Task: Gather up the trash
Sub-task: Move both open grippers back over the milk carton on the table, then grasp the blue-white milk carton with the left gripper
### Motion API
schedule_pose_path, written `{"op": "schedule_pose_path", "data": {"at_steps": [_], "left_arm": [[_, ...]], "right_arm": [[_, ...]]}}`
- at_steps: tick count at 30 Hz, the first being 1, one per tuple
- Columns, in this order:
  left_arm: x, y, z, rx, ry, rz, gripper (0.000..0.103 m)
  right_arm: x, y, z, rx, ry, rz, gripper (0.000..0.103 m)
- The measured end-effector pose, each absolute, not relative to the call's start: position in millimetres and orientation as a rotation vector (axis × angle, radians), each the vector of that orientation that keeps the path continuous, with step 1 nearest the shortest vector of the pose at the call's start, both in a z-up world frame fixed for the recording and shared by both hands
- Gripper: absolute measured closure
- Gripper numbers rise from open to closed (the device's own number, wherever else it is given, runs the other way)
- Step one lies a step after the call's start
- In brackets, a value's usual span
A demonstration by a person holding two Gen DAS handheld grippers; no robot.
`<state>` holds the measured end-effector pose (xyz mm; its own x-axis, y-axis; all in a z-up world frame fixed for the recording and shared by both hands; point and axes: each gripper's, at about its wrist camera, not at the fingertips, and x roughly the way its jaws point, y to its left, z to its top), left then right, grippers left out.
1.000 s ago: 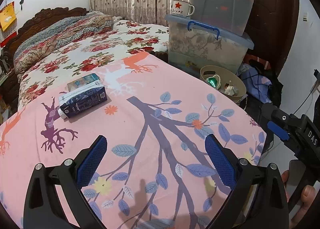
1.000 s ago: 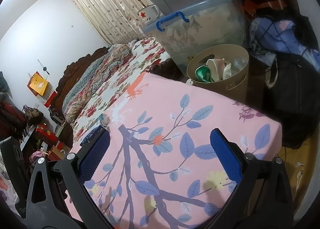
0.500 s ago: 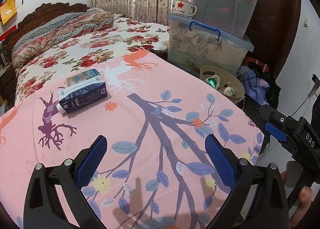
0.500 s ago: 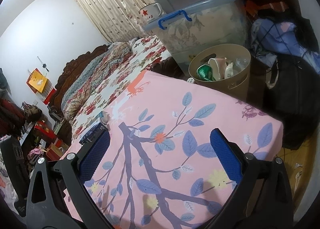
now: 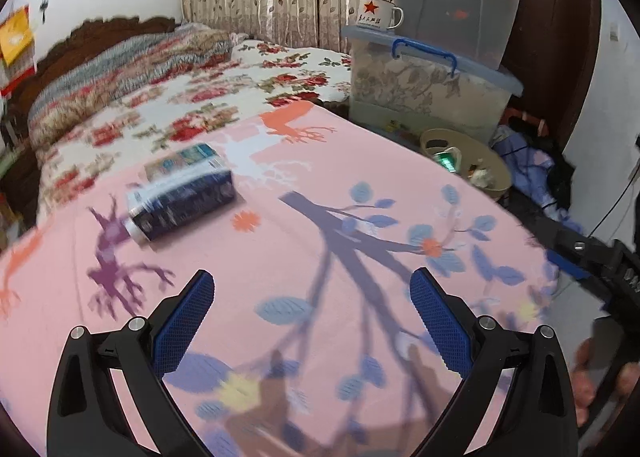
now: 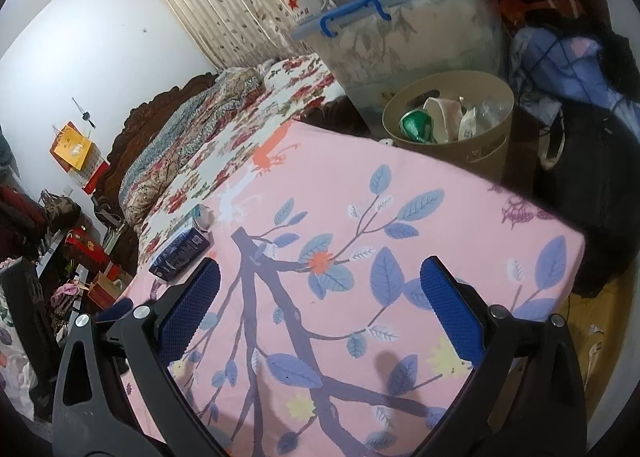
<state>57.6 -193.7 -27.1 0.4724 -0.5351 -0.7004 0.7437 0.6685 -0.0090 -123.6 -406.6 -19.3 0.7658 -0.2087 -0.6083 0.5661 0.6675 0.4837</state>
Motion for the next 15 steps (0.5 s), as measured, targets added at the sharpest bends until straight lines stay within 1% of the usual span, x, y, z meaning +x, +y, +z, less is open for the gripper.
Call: {"op": "schedule_pose_path", "data": {"at_steps": [5,9,12,15], "left_arm": [[108,-205,-29,0.538,0.650,-0.769,0.009],[158,-214,-34,0.661,0.631,-0.768,0.009],[192,-220,-47,0.725,0.659,-0.775,0.009],[226,-221,-63,0.732,0.730,-0.769,0.009]], "right_arm": [[-119,-416,-32,0.746,0.558,-0.465,0.004],[-116,-423,-44,0.775,0.571,-0.469,0.004],[-115,-430,-51,0.797,0.578,-0.479,0.004],[-113,-436,-56,0.812,0.579,-0.492,0.004]]}}
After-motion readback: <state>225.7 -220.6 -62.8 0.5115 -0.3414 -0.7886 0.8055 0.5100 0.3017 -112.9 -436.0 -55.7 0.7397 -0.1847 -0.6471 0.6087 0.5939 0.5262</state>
